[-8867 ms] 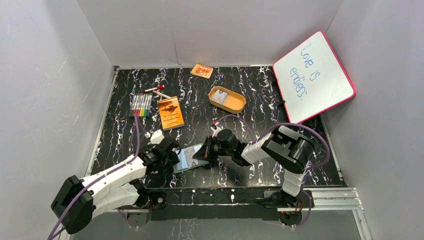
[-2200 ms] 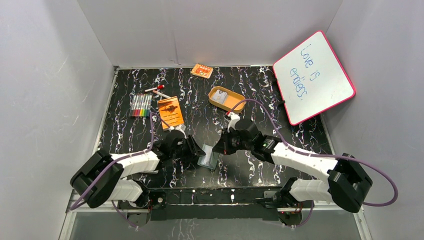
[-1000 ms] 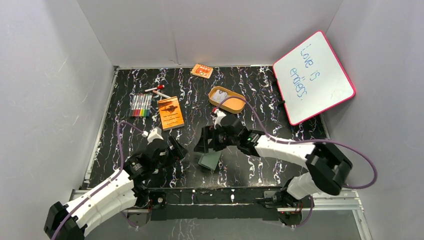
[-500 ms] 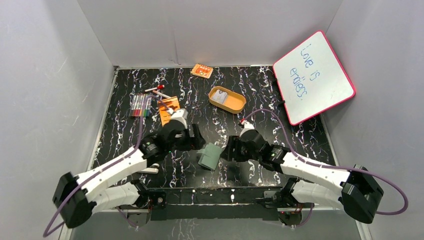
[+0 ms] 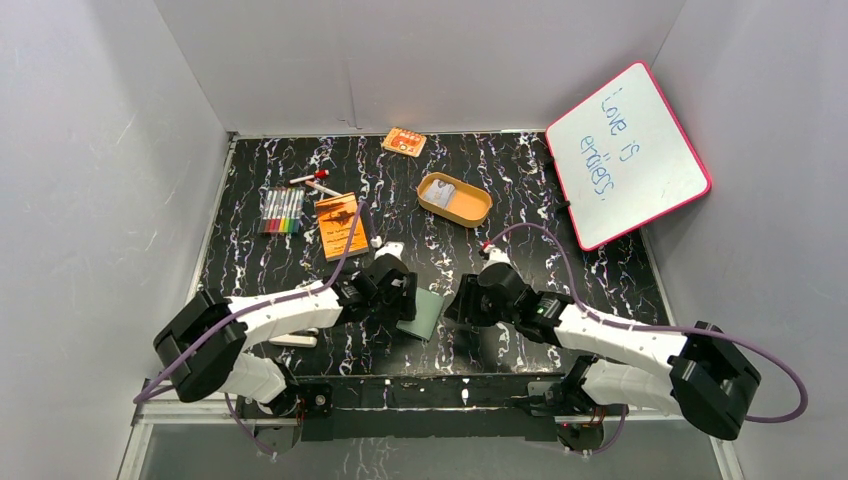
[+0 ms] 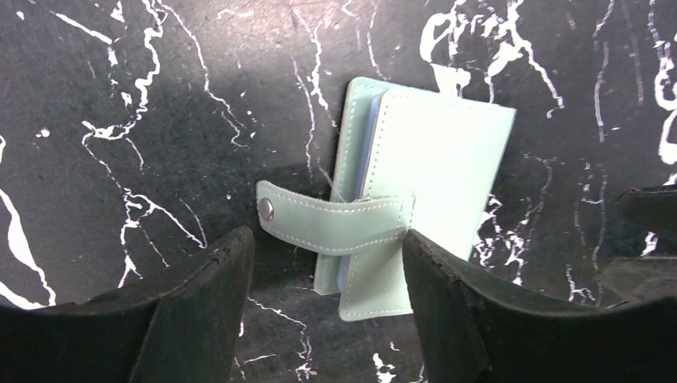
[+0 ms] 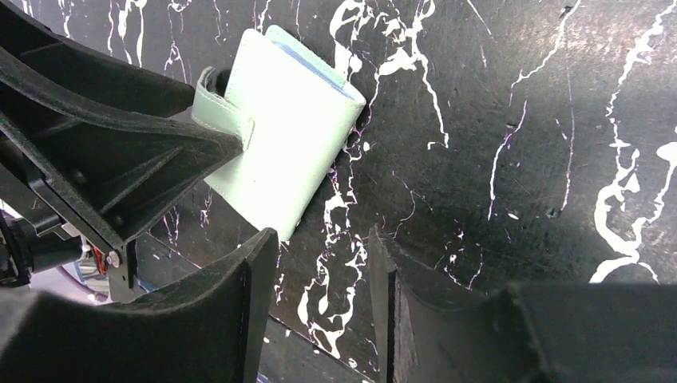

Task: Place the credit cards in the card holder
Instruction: Pick up the card holder from the center of the board.

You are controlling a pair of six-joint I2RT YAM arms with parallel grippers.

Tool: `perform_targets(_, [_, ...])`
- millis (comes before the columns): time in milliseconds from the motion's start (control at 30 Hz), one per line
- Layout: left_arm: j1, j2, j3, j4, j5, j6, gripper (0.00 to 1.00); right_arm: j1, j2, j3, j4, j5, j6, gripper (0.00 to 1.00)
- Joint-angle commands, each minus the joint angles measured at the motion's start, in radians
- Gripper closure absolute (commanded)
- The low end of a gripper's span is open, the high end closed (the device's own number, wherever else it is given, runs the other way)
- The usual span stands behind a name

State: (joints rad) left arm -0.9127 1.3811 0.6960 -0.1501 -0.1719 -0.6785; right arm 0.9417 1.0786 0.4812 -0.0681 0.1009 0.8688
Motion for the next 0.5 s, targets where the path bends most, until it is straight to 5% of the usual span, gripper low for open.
perform_targets(0, [0.000, -0.007, -0.041, 0.019, -0.062, -0.031, 0.37, -0.007, 0.028, 0.021, 0.063, -0.018, 0.003, 0.48])
perform_targets(167, [0.000, -0.024, -0.106, 0.035, -0.084, -0.082, 0.48, -0.025, 0.065, -0.015, 0.183, -0.081, 0.055, 0.49])
perform_targets(467, [0.000, -0.031, -0.217, 0.110, -0.074, -0.182, 0.57, -0.061, 0.178, -0.067, 0.380, -0.191, 0.171, 0.33])
